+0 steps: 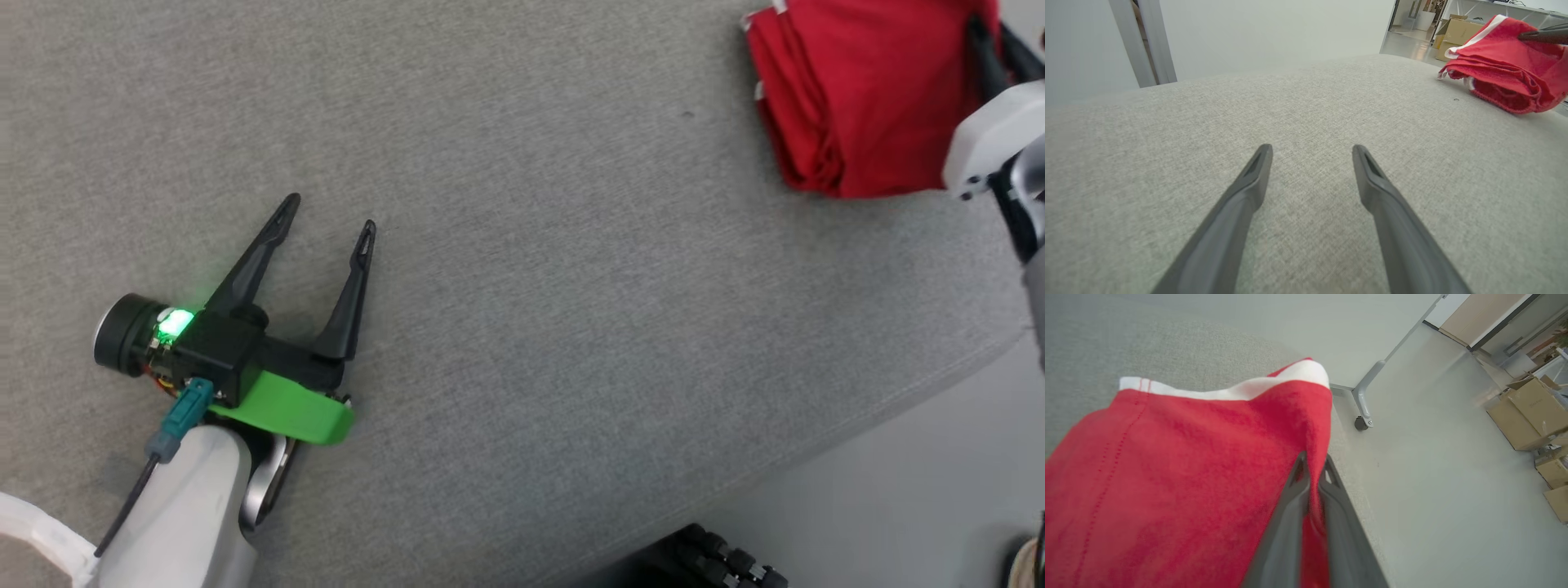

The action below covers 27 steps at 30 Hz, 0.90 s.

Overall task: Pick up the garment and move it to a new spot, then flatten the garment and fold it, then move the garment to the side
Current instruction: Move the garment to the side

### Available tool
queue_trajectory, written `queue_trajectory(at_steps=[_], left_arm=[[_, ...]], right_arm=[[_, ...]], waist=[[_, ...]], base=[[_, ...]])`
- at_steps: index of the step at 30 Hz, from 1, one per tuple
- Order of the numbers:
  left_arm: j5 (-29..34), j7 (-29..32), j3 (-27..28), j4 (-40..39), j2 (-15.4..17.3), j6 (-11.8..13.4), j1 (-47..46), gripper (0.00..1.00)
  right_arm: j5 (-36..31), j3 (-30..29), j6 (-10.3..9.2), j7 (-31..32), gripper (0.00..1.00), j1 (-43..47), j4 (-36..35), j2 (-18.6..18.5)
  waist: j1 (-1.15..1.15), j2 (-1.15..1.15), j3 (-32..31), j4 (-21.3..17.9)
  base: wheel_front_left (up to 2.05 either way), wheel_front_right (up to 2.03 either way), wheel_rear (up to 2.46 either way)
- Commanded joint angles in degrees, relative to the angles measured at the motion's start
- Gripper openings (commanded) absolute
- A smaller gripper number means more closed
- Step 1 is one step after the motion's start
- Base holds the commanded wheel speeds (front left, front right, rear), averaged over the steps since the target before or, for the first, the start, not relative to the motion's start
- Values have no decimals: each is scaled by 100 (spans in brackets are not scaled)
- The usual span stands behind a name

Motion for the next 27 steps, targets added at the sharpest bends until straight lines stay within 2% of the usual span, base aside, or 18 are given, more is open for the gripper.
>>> queue_trajectory(at_steps=[1,4,8,9,10,11,16,19,22,27], left_arm=[[-25,-1,38,10,45,17,-145,100],[-40,3,50,23,53,17,-204,100],[-54,6,40,69,41,17,-250,100],[-58,7,39,85,42,17,-264,100],[-68,10,61,103,29,18,-267,100],[-73,10,68,122,18,18,-263,100],[-57,18,141,180,-103,18,-176,100],[-31,8,221,183,-198,18,-106,100],[-4,5,381,220,-291,17,-24,100],[39,0,745,300,-483,17,107,100]], right_arm=[[-106,-107,-11,63,0,-150,73,-127],[-399,-374,-11,207,0,-441,128,-422],[-915,-786,-11,362,2,-625,-27,-629],[-1048,-903,-11,371,31,-655,-94,-653],[-1180,-1048,-11,383,54,-686,-177,-621],[-1295,-1188,-11,385,100,-691,-252,-570],[-1814,-2006,-11,107,100,-494,-790,-194],[-1924,-2183,-11,-175,100,-412,-1033,185],[-1810,-2156,-11,-376,100,-290,-1216,557],[-1413,-1698,-11,-463,100,27,-1586,1025]], waist=[[0,0,474,504],[0,0,565,651],[0,0,611,783],[0,0,613,808],[0,0,611,829],[0,0,597,846],[0,0,407,937],[0,0,221,984],[0,0,-15,1028],[0,0,-437,1142]], base=[[0,0,0],[0,0,0],[0,0,0],[0,0,0],[0,0,0],[0,0,0],[0,0,0],[0,0,0],[0,0,0],[0,0,0]])
